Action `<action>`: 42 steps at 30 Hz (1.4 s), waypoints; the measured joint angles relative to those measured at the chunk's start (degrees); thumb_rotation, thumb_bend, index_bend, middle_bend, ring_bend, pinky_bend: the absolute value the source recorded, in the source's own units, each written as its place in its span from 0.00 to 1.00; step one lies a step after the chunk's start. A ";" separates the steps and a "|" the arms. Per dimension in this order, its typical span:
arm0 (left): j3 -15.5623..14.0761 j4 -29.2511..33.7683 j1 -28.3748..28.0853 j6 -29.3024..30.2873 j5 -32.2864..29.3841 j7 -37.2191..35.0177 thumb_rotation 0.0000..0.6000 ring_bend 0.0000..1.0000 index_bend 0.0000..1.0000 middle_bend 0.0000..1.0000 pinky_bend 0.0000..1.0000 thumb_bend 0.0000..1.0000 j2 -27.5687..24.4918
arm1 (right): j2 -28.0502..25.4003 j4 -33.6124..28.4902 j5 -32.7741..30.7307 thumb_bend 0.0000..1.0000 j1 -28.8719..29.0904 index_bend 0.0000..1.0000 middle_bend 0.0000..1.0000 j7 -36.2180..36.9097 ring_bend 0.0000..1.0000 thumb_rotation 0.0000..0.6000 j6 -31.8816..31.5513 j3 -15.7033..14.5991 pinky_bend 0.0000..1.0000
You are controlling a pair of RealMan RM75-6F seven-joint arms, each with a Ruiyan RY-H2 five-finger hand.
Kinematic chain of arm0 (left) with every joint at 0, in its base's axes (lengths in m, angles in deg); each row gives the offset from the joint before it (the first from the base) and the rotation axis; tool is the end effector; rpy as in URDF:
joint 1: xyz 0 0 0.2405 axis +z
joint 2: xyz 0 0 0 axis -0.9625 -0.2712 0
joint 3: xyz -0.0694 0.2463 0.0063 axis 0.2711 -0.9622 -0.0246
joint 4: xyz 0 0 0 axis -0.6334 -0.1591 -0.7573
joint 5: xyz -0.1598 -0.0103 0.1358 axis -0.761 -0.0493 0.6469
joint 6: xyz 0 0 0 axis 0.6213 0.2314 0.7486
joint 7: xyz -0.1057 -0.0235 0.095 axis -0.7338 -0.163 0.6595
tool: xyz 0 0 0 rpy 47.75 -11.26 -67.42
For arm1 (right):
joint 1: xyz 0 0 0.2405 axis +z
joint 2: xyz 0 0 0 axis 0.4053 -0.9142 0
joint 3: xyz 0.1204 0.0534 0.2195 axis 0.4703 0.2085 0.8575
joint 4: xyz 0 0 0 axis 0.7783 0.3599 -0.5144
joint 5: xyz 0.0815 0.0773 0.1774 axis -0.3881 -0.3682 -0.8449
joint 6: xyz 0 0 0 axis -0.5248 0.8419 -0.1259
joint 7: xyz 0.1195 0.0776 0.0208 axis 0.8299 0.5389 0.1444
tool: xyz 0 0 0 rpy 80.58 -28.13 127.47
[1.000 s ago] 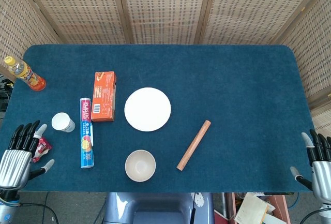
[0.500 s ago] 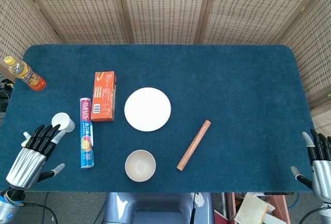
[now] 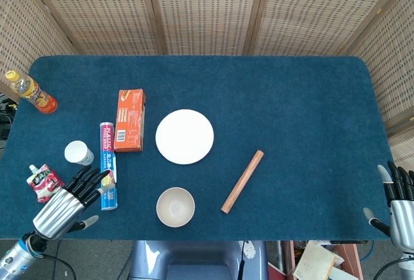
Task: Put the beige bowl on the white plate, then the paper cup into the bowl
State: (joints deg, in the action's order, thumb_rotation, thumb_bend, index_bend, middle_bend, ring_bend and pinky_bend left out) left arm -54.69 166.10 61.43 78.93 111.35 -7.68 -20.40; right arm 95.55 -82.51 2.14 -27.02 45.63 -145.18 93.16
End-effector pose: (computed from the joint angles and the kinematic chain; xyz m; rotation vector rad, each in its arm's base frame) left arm -0.2505 0.1675 0.0992 -2.0032 -0.5934 -1.1223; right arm -0.3109 -0.1399 0.1779 1.2929 -0.7191 0.8436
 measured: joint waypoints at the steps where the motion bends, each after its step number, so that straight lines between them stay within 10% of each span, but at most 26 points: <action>1: -0.17 -0.03 -0.36 -0.81 0.13 0.39 1.00 0.00 0.20 0.00 0.00 0.15 0.47 | -0.02 0.02 -0.05 0.17 0.00 0.00 0.00 0.06 0.00 1.00 0.01 0.02 0.00; 42: 3.02 5.32 -12.44 -26.17 -9.01 20.51 1.00 0.00 0.40 0.00 0.00 0.24 15.27 | -1.38 0.55 -1.92 0.17 -0.23 0.00 0.00 5.17 0.00 1.00 0.38 0.67 0.00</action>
State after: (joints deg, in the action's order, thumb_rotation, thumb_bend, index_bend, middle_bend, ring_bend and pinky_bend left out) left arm -51.67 171.41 48.99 52.76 102.33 12.82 -5.13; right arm 94.17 -81.96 0.22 -27.25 50.80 -144.81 93.83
